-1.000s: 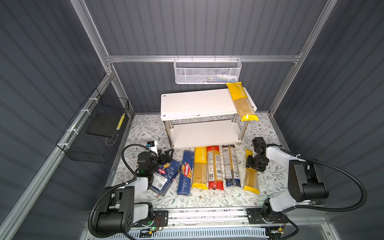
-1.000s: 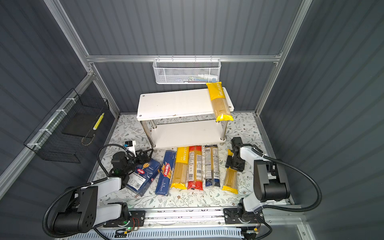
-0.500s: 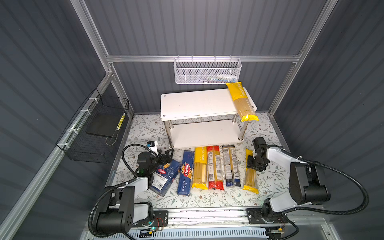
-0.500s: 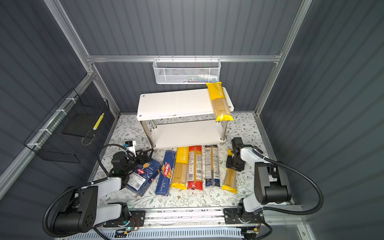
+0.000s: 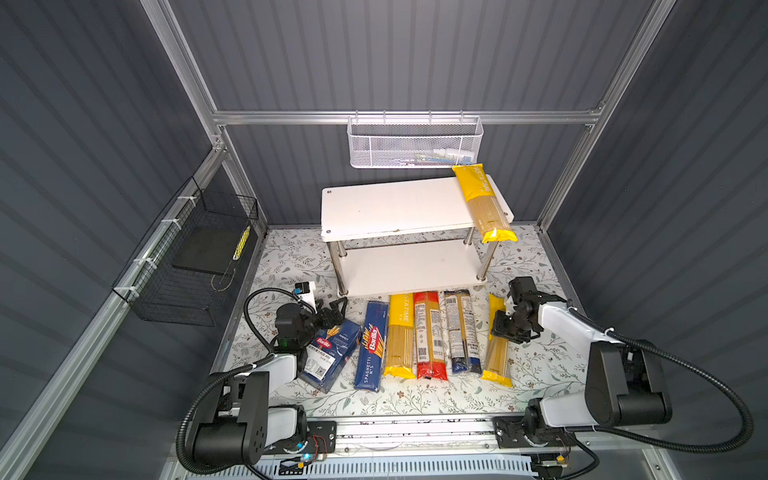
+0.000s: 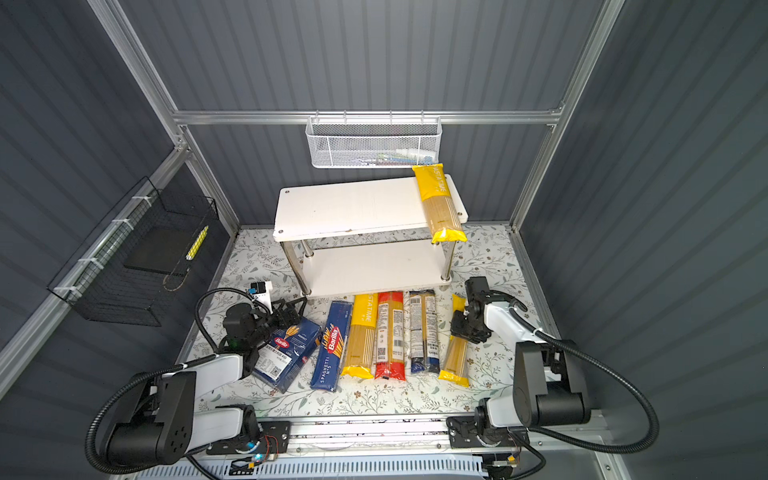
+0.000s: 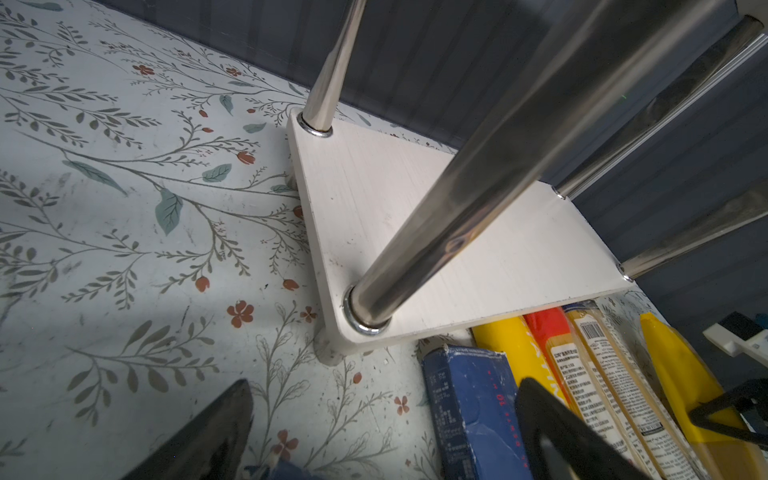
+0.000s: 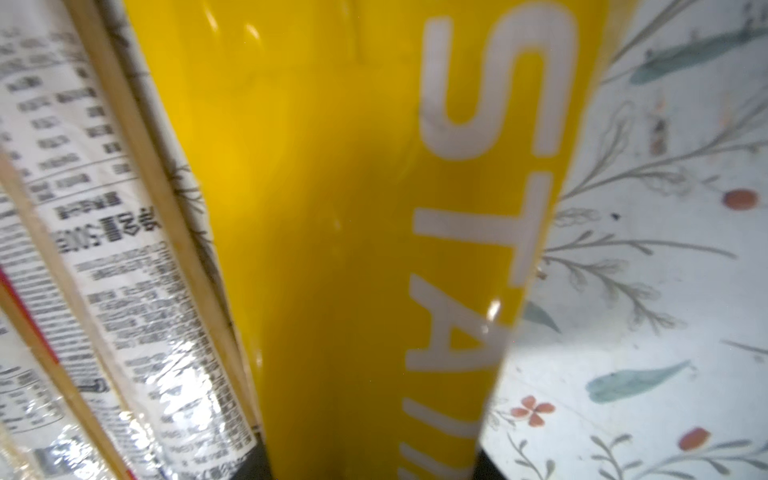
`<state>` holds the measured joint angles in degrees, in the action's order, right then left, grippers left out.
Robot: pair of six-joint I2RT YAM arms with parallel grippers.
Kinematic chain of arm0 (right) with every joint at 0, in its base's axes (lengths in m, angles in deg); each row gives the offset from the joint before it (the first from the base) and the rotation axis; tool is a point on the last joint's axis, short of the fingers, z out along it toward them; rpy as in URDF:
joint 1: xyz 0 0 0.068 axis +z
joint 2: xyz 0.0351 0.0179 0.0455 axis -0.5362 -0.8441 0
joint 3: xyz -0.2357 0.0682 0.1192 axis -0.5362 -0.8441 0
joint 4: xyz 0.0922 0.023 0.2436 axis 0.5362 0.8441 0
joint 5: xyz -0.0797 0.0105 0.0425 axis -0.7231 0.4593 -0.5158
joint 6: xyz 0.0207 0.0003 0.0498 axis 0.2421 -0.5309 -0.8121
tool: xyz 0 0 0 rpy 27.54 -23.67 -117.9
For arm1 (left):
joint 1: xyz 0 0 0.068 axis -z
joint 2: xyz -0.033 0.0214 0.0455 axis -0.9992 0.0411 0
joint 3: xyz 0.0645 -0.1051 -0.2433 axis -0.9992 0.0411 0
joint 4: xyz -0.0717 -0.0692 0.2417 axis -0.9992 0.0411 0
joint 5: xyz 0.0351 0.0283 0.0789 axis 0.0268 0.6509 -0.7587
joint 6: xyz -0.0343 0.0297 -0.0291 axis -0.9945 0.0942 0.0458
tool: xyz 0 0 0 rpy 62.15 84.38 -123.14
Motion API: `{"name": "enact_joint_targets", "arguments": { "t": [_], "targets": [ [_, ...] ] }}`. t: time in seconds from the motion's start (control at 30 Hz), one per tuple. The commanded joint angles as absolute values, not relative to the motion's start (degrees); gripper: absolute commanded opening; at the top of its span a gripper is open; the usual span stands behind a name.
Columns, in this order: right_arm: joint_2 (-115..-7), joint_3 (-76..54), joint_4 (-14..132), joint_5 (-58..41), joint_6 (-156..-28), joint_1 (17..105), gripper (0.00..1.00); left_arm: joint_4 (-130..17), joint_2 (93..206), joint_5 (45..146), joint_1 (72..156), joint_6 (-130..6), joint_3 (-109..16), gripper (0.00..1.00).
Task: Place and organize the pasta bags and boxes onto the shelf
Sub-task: 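Lift the yellow bag upright with the right gripper toward the shelf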
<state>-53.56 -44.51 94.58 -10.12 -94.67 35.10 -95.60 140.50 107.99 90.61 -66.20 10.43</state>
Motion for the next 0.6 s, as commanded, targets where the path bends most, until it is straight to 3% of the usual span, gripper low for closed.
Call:
{"name": "enact_joint_targets", "arguments": {
  "t": [0.0, 0.17, 0.57],
  "targets": [
    [-50.57, -44.27, 92.05, -5.09, -95.01, 34.03, 0.12, -92.10, 141.95, 109.17, 91.63, -67.14, 10.99, 0.99],
    [-47.58, -44.33, 90.90, -1.25, -95.09, 33.50, 0.05, -92.05, 141.89, 109.21, 91.69, -67.09, 10.94, 0.99],
    [-37.68, -40.44, 93.97, 6.01, -96.01, 31.40, 0.04, -91.84, 142.17, 109.19, 91.95, -66.93, 10.70, 0.99]
  ]
}}
